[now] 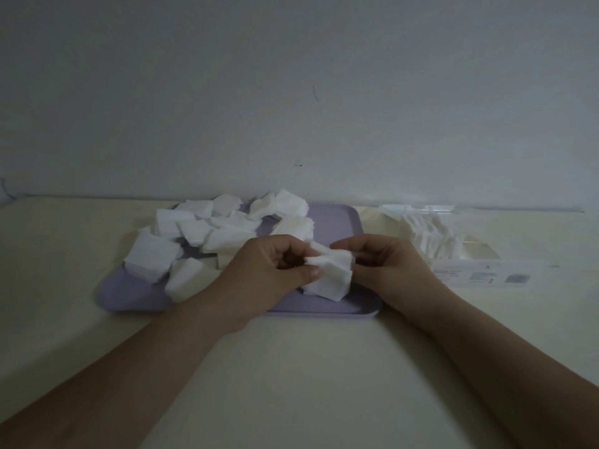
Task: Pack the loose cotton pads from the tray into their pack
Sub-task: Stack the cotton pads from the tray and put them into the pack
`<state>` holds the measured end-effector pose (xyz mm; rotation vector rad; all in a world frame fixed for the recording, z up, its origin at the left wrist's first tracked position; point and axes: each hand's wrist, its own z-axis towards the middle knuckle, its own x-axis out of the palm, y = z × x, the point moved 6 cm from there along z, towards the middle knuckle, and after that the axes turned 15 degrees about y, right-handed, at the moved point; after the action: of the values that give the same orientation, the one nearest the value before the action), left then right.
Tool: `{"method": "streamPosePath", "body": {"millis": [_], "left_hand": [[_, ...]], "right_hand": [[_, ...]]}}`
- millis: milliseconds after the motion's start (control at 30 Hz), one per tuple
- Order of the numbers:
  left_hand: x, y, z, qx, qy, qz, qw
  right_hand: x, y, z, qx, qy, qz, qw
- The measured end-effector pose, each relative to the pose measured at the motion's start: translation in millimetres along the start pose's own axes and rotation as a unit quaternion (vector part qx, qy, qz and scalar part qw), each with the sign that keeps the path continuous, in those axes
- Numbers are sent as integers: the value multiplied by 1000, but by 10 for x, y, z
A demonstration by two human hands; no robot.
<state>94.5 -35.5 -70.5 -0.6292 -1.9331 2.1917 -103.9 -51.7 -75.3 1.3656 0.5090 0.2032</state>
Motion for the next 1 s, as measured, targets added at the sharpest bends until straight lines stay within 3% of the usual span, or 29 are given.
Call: {"method": "streamPosePath", "body": {"millis": [200, 267, 367, 467, 633, 833, 1000], "left_hand": [[-10, 23, 5, 3, -23, 25, 999], [-22, 22, 12, 8, -31, 41, 999], [-35, 14, 11, 2, -41, 49, 998], [5, 41, 14, -7, -10, 41, 999], [48, 25, 25, 8, 2, 111, 994], [47, 11, 19, -4, 7, 108, 994], [98, -18, 23, 18, 23, 117, 993]], "right_hand": [[65, 33, -11, 17, 72, 124, 989], [137, 76, -37, 9, 96, 104, 990], [141, 112, -53, -17, 28, -77, 996], [152, 220, -78, -47, -5, -151, 987], [210, 252, -107, -29, -20, -190, 981], [244, 243, -82, 23, -19, -92, 995], [347, 331, 36, 37, -78, -69, 994]]}}
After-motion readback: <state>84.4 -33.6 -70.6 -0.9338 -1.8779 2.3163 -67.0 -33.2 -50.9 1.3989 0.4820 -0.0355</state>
